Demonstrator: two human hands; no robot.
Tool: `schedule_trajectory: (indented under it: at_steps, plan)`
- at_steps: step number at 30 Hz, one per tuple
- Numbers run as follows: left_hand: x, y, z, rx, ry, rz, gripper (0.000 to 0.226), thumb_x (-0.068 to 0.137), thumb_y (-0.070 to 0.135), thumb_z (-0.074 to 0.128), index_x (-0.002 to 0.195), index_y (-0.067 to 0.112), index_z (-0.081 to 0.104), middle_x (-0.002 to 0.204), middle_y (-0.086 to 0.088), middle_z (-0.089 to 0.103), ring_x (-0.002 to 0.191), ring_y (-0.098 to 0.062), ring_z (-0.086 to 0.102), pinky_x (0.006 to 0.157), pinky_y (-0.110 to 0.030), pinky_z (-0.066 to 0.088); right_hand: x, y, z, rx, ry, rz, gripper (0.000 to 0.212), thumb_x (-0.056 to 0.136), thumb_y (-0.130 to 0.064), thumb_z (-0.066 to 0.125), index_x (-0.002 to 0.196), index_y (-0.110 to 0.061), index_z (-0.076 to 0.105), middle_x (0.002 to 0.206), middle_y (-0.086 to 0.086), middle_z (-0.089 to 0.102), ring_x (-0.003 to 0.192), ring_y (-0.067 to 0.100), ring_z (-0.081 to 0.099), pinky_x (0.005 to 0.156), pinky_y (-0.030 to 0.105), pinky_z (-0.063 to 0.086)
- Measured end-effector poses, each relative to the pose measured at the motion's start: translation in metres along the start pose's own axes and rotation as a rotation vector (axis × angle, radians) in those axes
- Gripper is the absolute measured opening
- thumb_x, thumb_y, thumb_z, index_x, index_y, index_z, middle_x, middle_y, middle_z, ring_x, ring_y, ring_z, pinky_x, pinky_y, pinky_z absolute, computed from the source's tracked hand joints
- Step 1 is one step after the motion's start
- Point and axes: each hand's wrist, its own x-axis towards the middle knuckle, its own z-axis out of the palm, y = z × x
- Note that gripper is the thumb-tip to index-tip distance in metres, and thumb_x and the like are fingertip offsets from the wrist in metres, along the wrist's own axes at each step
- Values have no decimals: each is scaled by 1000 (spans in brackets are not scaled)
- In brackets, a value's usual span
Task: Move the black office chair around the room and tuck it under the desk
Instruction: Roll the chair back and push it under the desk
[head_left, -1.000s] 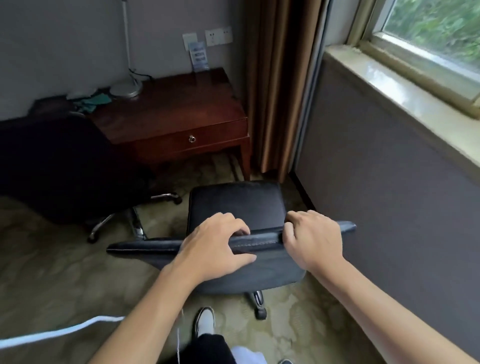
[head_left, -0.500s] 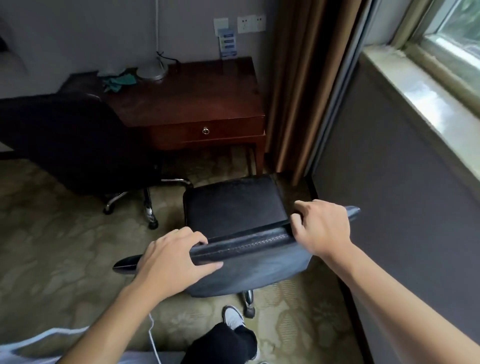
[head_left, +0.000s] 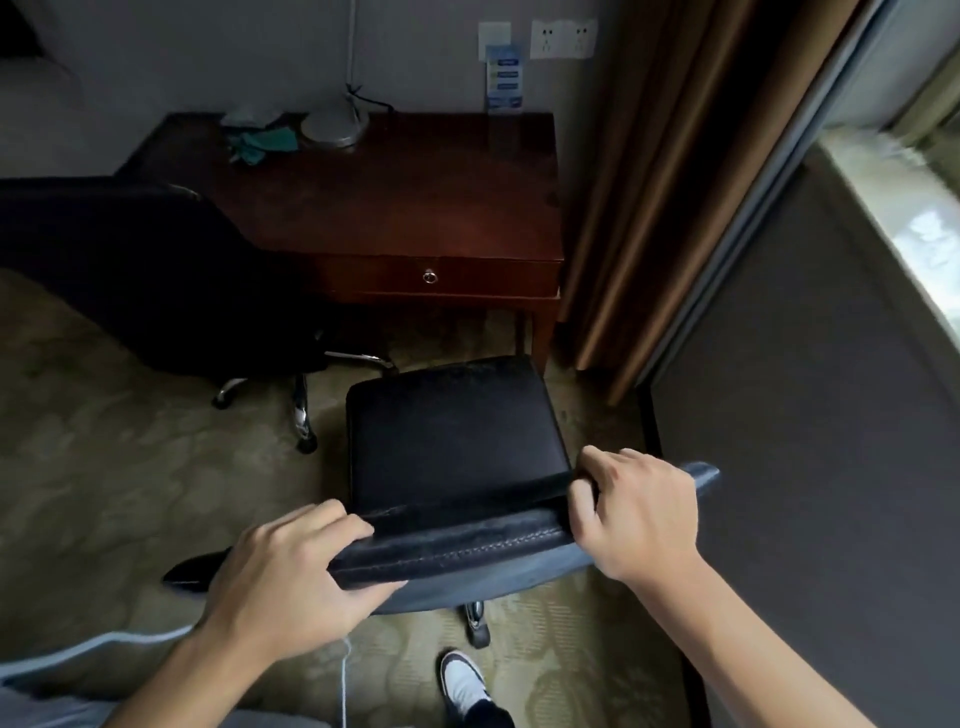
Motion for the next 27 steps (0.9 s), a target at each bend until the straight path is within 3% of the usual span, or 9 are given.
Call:
schedule_trajectory:
  at_steps: [9,14,18,21,27]
  plan:
    - [46,-52,-4,19,-10,-80,32,63,59,75,76,29,73,71,15,60,64,-9,63,52,-25,48,67,-27,39,6,-66,-7,22,73,-28,42,55,-17,40,47,1,52,47,25,49,50,27,19]
    - [75,-77,-13,46,-74,-145,37,62,66,73,82,36,70,76,18,57,69,-1,57,55,-23,46,100,-39,50,29,-120,-26,23,75,-24,52,55,-16,44,50,1,55,49,26,52,50,27,24]
    - [78,-86,-16,56,-115,-132,39,62,65,77,85,34,71,78,18,59,71,1,57,54,-25,48,103,-43,49,5,-247,-72,23,84,-31,49,65,-18,55,67,1,64,65,23,59,60,33,39]
    - [82,-96,-18,35,-124,-115,39,63,66,76,85,34,71,78,18,58,71,-1,58,53,-29,51,104,-49,48,0,-288,-69,28,87,-36,39,72,-22,57,75,-2,66,72,20,60,66,33,42]
    - [87,-117,-24,51,-125,-35,39,65,66,73,82,30,73,75,18,58,69,-4,58,50,-24,45,101,-72,52,-7,-198,-11,30,78,-31,38,56,-17,52,56,1,59,55,25,57,54,32,41]
